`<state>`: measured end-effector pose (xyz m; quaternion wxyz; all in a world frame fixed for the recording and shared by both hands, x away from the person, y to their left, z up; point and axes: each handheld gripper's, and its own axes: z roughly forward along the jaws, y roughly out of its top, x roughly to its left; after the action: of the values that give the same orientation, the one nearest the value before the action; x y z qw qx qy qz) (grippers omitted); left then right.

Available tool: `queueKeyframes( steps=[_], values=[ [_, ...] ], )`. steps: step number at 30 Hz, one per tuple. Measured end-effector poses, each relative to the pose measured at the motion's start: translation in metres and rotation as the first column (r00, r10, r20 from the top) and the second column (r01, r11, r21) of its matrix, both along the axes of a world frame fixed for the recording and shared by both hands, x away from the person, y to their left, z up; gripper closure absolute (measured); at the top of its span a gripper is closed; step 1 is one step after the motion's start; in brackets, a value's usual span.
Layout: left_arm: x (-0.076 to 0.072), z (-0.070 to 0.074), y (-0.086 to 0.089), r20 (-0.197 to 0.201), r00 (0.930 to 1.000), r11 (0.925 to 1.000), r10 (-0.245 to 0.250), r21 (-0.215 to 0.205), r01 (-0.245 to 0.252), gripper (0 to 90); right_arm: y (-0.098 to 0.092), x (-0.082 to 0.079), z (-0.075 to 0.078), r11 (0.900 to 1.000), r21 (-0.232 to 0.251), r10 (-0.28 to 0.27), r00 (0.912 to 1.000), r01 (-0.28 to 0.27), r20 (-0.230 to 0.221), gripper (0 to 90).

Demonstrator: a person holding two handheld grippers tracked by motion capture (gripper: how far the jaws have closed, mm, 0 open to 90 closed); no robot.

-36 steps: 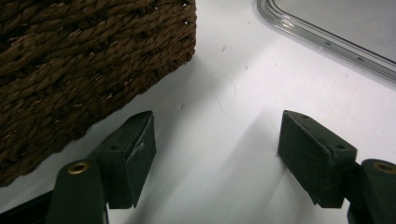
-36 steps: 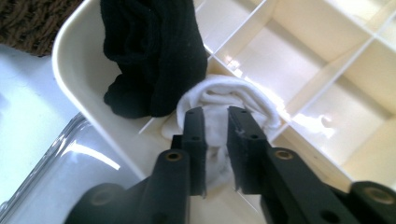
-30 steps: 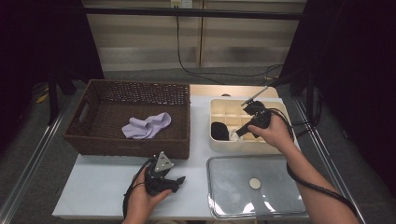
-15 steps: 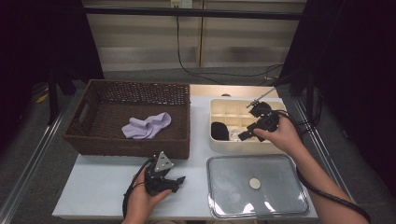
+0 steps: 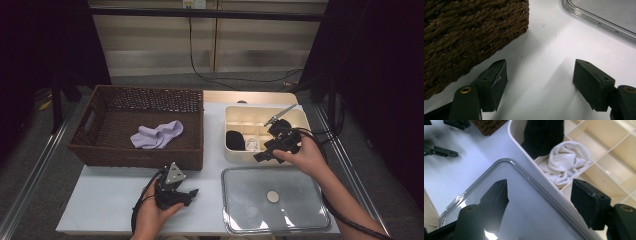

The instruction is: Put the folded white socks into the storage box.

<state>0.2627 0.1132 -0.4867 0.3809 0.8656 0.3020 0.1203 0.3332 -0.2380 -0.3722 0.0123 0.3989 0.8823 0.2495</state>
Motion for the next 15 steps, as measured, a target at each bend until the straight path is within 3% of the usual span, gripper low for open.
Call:
queueKeyframes(
  steps=[2,11,15],
  values=[
    [0.0,0.0,0.0,0.0,1.0,1.0,0.001,0.0,-0.001,27.3,0.001,-0.005,-0.002,1.0,-0.007,0.011,0.9998,-0.011,0.015,28.6],
    [0.0,0.0,0.0,0.0,1.0,1.0,-0.001,0.0,0.001,27.3,0.002,-0.022,-0.014,0.999,0.04,0.028,0.9995,-0.028,0.013,26.4],
    [0.0,0.0,0.0,0.001,1.0,1.0,-0.001,0.001,0.001,27.3,0.004,-0.029,-0.021,0.999,0.036,0.038,0.9992,-0.038,0.013,24.9]
  ],
)
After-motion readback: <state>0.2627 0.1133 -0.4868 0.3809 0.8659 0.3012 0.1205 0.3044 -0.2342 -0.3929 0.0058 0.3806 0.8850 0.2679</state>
